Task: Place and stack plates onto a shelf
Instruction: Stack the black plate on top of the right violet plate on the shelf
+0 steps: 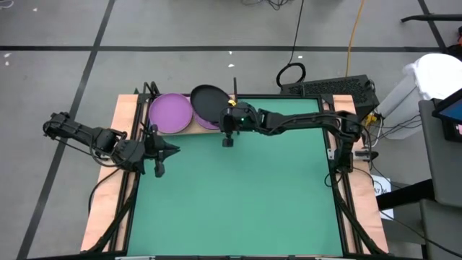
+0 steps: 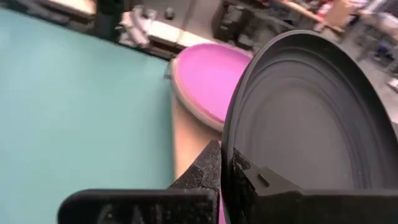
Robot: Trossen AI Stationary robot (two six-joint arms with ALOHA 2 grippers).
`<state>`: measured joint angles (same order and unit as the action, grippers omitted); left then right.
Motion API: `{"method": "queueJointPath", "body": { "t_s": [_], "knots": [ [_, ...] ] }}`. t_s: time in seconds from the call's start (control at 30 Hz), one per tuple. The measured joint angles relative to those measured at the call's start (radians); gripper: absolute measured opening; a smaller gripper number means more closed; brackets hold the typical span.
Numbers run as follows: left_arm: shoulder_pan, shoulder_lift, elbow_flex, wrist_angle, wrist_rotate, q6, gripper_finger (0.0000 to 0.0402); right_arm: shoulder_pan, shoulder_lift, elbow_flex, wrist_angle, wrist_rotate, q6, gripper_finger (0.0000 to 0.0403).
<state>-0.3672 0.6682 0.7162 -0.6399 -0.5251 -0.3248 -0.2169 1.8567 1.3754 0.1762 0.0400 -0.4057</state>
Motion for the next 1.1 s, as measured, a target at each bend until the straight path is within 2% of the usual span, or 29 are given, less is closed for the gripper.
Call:
{"method": "queueJointPath", "body": {
  "t_s": [0.13,0.63,0.77,1.1],
  "knots": [
    [0.000,0.000,0.000,0.000,0.000,-0.001,0.0049,-0.007,0.023,0.000,-0.026,-0.046,-0.018,0.0001],
    [-0.001,0.000,0.000,-0.001,0.000,0.001,0.0049,-0.012,0.057,-0.001,-0.068,-0.009,-0.144,0.0002],
    [-0.001,0.000,0.000,-0.001,0.000,0.001,0.0049,-0.020,0.057,-0.001,-0.123,-0.001,-0.140,0.0002],
    [-0.001,0.000,0.000,0.000,0.000,0.002,0.0049,-0.023,0.057,-0.001,-0.129,0.011,-0.156,0.0002]
  ]
}}
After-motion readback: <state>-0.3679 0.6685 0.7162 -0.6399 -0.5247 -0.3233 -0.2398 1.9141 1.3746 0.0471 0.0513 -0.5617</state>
